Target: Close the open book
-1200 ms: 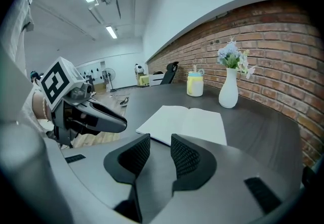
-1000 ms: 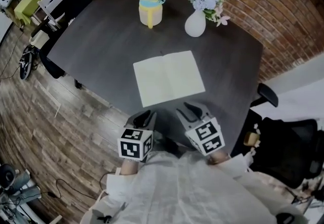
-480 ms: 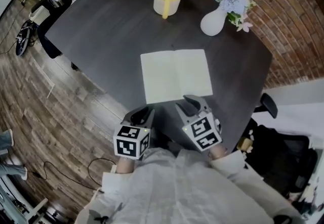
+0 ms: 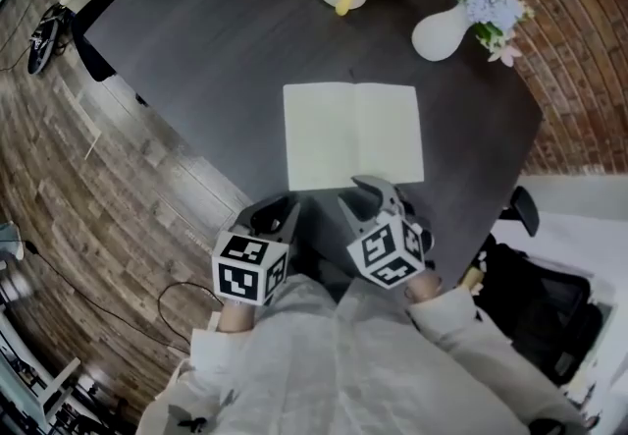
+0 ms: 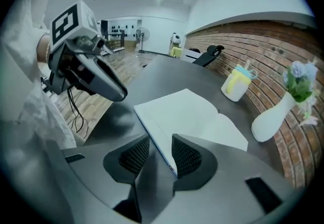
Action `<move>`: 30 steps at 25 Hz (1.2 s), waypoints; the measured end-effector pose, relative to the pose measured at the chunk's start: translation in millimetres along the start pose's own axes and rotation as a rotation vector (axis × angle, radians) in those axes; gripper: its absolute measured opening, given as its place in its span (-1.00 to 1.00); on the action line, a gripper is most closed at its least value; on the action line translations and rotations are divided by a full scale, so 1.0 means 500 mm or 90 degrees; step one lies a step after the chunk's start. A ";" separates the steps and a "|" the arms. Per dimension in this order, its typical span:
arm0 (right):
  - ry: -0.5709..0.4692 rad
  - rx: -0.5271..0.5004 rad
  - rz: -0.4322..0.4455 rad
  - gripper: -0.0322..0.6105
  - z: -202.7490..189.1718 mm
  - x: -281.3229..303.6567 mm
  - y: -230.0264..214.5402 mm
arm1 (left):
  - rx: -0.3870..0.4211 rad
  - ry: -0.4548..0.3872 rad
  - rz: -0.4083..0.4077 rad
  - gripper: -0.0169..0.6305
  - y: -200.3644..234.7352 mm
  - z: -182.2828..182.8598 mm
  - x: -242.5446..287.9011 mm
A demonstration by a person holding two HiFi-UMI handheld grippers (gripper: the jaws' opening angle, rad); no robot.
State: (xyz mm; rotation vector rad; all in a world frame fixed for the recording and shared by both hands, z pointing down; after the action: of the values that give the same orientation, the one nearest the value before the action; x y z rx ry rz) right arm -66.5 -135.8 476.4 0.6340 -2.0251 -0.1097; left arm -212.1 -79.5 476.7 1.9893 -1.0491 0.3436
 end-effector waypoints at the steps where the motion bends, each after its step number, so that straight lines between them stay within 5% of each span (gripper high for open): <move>1: 0.005 -0.023 -0.001 -0.54 0.000 0.004 0.002 | -0.002 -0.002 0.001 -0.74 0.003 0.001 0.000; 15: 0.041 -0.240 0.000 -0.48 0.000 0.050 0.018 | -0.023 0.000 -0.008 -0.74 0.016 -0.012 0.012; 30: 0.011 -0.317 -0.025 -0.47 0.004 0.054 0.009 | -0.026 -0.004 0.004 -0.74 0.027 0.005 0.024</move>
State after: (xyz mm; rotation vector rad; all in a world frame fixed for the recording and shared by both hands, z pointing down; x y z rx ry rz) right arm -80.3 -144.9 498.1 0.3550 -1.8678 -0.6077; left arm -215.5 -92.2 489.5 1.9528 -1.0582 0.3180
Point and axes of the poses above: the fingertips, and each gripper's own axes: x forward along the fingers, y to its left, z out of its top, the point moved 6 cm from there along -x, backward along the fingers, and after that the axes turned 9 degrees about -z, right-handed, at the moved point
